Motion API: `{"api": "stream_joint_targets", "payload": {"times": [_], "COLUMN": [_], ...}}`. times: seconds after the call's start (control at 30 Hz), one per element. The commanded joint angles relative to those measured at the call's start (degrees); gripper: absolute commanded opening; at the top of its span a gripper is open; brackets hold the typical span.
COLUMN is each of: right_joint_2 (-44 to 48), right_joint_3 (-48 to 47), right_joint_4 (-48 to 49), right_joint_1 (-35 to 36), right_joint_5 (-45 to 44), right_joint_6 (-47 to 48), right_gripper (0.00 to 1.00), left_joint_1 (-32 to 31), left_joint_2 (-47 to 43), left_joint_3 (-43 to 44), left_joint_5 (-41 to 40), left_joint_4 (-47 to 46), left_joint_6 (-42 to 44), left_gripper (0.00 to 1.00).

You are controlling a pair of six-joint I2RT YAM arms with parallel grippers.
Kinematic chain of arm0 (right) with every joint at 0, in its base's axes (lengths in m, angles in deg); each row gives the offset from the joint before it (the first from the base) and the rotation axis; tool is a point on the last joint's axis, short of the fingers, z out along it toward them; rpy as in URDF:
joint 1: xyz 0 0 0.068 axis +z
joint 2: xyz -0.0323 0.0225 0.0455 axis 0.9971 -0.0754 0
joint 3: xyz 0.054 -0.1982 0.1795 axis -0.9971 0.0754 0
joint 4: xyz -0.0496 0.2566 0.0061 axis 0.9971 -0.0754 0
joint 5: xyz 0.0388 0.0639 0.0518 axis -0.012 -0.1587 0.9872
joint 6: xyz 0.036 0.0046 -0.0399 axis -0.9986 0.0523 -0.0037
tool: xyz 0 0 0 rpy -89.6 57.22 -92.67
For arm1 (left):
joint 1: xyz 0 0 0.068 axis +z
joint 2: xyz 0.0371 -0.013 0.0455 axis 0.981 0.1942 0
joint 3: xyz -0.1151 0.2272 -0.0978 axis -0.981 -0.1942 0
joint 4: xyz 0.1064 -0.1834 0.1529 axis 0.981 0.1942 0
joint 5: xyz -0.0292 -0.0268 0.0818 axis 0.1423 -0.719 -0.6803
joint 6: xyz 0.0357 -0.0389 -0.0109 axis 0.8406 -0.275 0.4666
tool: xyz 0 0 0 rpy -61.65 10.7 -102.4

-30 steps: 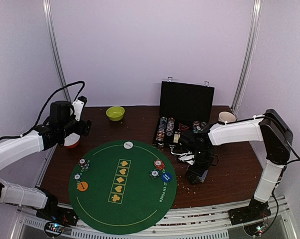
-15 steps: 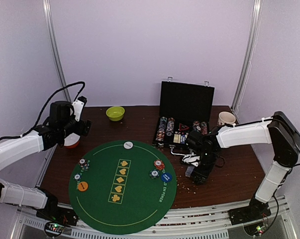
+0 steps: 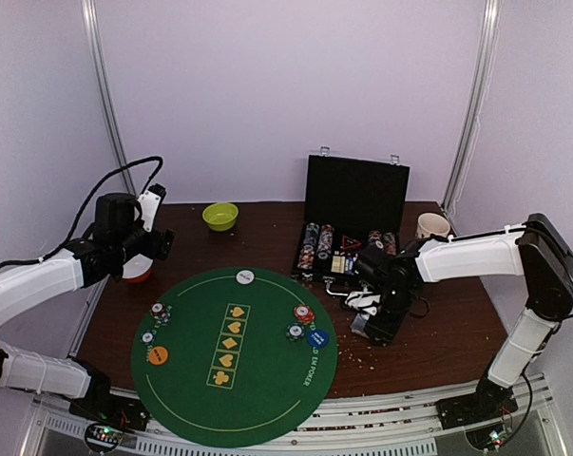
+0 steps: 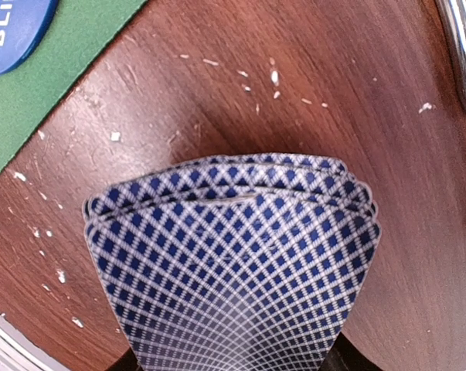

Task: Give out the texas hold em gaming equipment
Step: Pick up the face-down deck piles from the center of the board.

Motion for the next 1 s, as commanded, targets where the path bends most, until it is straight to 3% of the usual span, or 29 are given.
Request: {"api": "stream_joint_targets", "payload": {"times": [0.0,0.13,0.23,0.37,0.5,0.63,0.77,0.97], "right_joint_2": [1.5,4.0,4.8,3.5,-0.6,-5.6,-9.4,-11.4], "right_joint_3": [-1.0,-6.2,-12.8,-21.8,-31.6,-40.5,-46.6,-49.1], "right_joint_4": [-2.2,-4.3,-5.5,-6.2,-7.0,-8.6,-10.6,-10.6], "right_joint_1": [0.8,3.1,6.0,10.2,14.1,16.8,18.5,19.6], "right_joint_5": [-4.5,-7.2,-8.0,-9.8,-10.9,-11.3,-11.4,-10.9], "right_joint_6": [1.1,2.9,5.2,8.5,11.3,13.7,15.5,17.1], "right_gripper": [0.51,0.51,0.5,0.49,0.49,0.49,0.49,0.49], "left_joint_1": [0.3,0.4,0.2,-1.4,-6.4,-10.9,-13.8,-13.8], "left_joint_2": [-0.8,-1.9,-3.4,-5.6,-4.8,-0.2,6.0,8.0], "left_joint_3": [0.5,5.0,6.8,1.8,-3.0,-3.7,-3.5,-6.1], "left_joint_5": [0.9,7.6,20.1,34.2,38.4,40.3,50.5,54.0], "left_joint_4": [-1.9,3.6,5.8,-2.6,-13.0,-16.7,-24.9,-35.2], "left_joint_6": [-0.9,-6.9,-17.3,-35.8,-46.6,-48.7,-48.0,-50.6], "left_gripper": [0.98,0.92,0.82,0.76,0.77,0.83,0.92,0.93]}}
